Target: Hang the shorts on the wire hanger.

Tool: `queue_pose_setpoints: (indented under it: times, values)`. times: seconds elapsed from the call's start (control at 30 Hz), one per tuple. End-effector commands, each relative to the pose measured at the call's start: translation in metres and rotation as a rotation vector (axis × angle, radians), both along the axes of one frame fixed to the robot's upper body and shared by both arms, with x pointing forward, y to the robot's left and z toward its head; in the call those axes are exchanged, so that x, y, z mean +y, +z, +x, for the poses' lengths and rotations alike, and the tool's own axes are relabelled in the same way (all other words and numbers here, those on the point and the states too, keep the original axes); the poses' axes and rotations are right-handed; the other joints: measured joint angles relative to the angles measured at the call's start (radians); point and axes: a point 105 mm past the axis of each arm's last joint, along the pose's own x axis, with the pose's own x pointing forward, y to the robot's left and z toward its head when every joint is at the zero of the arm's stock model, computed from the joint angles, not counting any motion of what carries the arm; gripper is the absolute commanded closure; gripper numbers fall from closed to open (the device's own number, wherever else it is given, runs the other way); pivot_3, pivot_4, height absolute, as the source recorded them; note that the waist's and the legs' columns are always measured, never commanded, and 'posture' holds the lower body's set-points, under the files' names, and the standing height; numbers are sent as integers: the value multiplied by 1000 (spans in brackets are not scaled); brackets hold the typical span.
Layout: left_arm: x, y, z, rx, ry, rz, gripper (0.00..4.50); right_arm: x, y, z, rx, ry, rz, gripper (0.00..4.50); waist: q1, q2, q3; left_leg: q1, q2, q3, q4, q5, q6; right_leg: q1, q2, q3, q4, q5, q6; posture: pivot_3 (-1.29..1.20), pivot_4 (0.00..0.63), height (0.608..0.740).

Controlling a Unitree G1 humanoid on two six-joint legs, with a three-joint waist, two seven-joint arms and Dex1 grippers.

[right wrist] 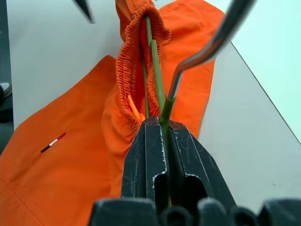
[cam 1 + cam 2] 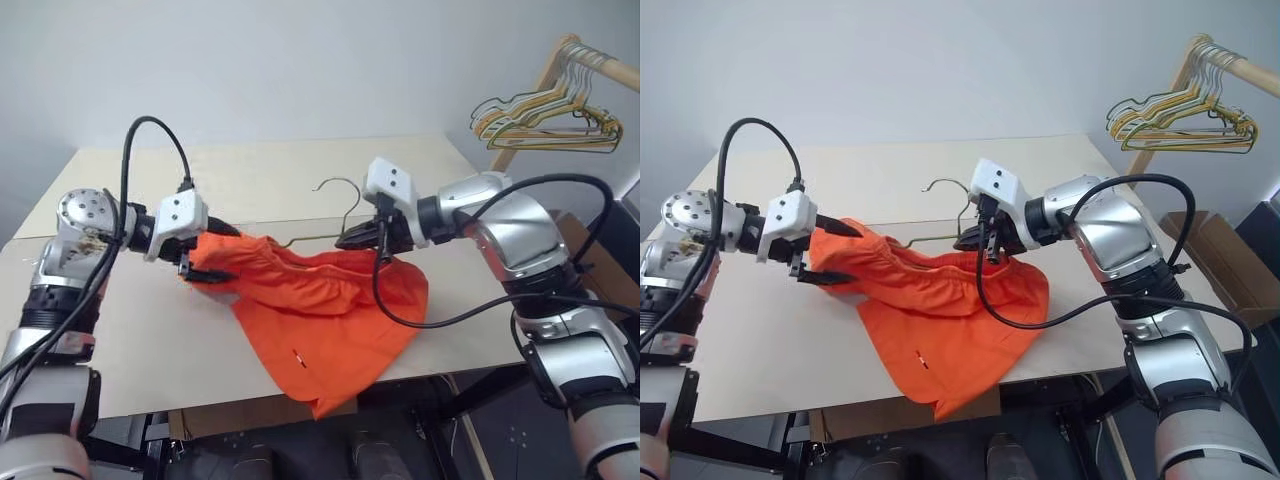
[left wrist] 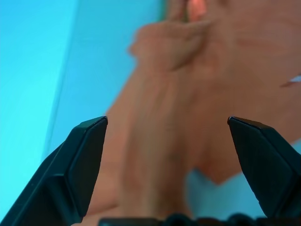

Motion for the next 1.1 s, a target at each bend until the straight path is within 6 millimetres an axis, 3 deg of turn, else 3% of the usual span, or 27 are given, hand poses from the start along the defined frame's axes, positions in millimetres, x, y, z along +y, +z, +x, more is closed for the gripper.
queue_pose_setpoints:
  times: [0.03,0.2,0.37,0.53,0.8,1.1]
  values:
    - [-11,-11,12,-39,-5,72,52,7,24,-2,-83,42,19,4500,5,0,0,0,0,0,0,0,0,0,0,0,0,0,0,-69,0,740]
    - [-27,-15,42,-94,53,93,52,11,27,-6,-96,74,4,4500,10,0,0,-2,0,0,2,0,0,0,0,0,0,0,0,-78,0,740]
    - [-44,-8,52,-120,32,49,52,12,28,-7,-100,82,-5,4500,1,0,0,-2,0,0,2,0,0,-1,0,0,0,0,0,-92,0,740]
    - [-53,-1,45,-93,-45,-5,52,12,27,-7,-93,80,-17,4500,-4,0,0,-2,0,0,2,0,0,-2,0,0,0,0,0,-94,0,740]
    - [-62,-8,33,-51,-166,50,52,16,23,-3,-76,81,-39,4500,-4,0,0,-2,0,0,2,0,0,-1,0,0,0,0,0,-87,0,740]
    - [-71,-13,32,-42,-192,50,52,17,23,-1,-64,68,-48,4500,-4,0,0,-2,0,0,2,0,0,-1,0,0,0,0,0,-96,0,740]
